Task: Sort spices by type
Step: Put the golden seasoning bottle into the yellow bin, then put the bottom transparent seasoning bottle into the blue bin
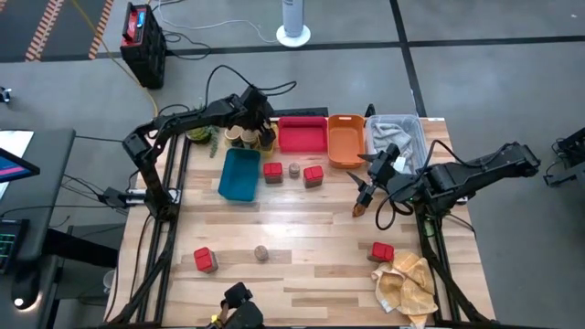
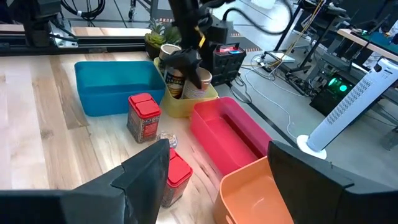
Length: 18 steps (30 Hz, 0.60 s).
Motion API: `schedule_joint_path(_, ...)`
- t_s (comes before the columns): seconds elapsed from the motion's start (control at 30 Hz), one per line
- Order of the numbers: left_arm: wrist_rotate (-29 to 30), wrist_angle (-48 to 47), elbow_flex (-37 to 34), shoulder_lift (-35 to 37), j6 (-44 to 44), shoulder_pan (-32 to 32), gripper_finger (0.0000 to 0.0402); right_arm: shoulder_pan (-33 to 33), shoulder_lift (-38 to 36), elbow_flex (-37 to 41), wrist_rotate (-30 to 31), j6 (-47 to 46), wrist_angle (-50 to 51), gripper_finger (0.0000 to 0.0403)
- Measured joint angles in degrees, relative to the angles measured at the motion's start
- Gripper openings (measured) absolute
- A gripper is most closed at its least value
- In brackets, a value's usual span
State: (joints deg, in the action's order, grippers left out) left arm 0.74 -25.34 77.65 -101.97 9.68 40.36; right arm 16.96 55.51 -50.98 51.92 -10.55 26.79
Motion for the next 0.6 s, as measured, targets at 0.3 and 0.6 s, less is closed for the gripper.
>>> schedule_joint_path(0.3,4.7,9.1,0.6,6.5,5.5,-3.3,0.0368,0.0,0.0,0.0,0.0,0.0,0.2,0.0303)
schedule_joint_path(0.6,11.6,8.6,-2.8,15.3,12.8,-13.9,0.0358,-0.2,0.0,1.7,0.0,-0.1,1.0,0.0303)
